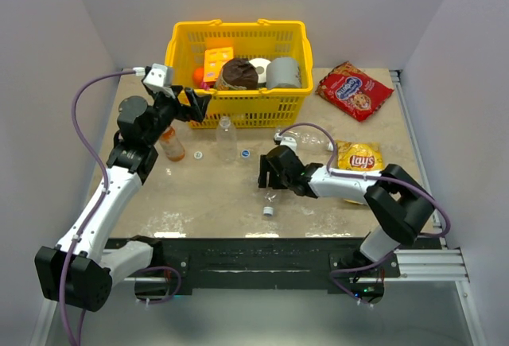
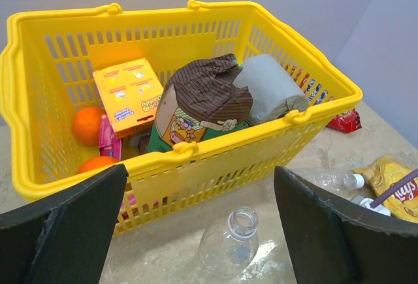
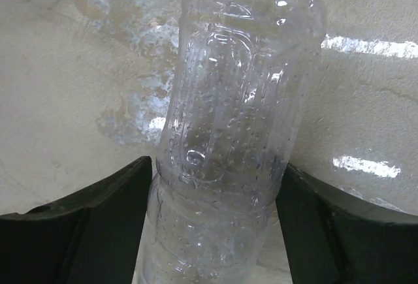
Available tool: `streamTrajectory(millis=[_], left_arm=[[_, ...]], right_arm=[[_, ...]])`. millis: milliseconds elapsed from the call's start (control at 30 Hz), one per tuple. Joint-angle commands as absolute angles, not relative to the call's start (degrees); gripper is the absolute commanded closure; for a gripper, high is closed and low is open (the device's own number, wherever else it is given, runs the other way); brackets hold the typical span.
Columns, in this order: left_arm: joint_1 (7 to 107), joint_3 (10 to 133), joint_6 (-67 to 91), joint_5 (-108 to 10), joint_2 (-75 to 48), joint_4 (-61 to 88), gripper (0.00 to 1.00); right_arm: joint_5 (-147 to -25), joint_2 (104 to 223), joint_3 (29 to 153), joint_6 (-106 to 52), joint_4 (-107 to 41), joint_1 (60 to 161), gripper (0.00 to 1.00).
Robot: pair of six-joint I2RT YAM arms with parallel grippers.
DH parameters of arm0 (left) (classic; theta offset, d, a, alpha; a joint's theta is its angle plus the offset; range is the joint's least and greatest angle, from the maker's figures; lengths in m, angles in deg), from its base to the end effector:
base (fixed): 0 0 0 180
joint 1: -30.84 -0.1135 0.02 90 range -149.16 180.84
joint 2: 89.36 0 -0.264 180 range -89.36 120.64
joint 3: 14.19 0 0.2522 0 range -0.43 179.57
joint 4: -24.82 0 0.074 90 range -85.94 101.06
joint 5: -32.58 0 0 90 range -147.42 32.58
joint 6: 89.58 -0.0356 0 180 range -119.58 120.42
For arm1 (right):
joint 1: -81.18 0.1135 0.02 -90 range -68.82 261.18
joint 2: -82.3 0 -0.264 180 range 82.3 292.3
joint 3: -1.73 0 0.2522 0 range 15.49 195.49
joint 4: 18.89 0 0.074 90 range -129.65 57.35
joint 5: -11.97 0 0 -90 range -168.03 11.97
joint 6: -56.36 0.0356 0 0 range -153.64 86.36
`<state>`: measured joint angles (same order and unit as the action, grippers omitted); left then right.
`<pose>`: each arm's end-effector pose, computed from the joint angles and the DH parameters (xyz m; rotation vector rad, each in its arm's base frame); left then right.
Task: Unscrew the bottle caps
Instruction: Pick up the plastic bottle from the center of the board, then pass from the right arm to the left
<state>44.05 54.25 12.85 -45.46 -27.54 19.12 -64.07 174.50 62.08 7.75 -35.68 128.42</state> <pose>0.2462 -0.0654 0.3770 0.1777 1.5680 -0.5141 0.2209 0.2262 0.1627 -0.0118 2.4311 0.4277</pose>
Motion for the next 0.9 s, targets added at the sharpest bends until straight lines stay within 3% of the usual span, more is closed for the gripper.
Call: streamTrajectory(millis=[0,100,267,600,733,867], left_arm=[[44.55,56.7,10.97,-42.32,-27.75,21.35,0.0],[45.25,56.7,9.65,-39.25,-27.31,21.52,0.0],[48.5,58.02,5.97,-30.46,-26.43,20.74,0.0],[57.82,60.48,2.79,1.07,-25.73,13.62,0.0],[59.93,59.87,1.91,3.83,-27.47,5.19,0.01],[60.72,57.85,3.32,4.63,-30.12,0.45,0.0]], right_arm=[[-62.91,172.65,61.29,7.06,-35.03,128.72,0.32],[-65.89,168.01,60.32,4.35,-36.17,128.72,0.39],[-81.14,158.6,64.34,-8.72,-48.27,127.93,0.42],[-116.33,148.57,74.99,-30.38,-73.95,120.2,0.46],[-131.15,148.3,76.66,-32.06,-74.84,120.2,0.47],[-138.04,148.13,77.8,-33.2,-75.46,120.29,0.49]])
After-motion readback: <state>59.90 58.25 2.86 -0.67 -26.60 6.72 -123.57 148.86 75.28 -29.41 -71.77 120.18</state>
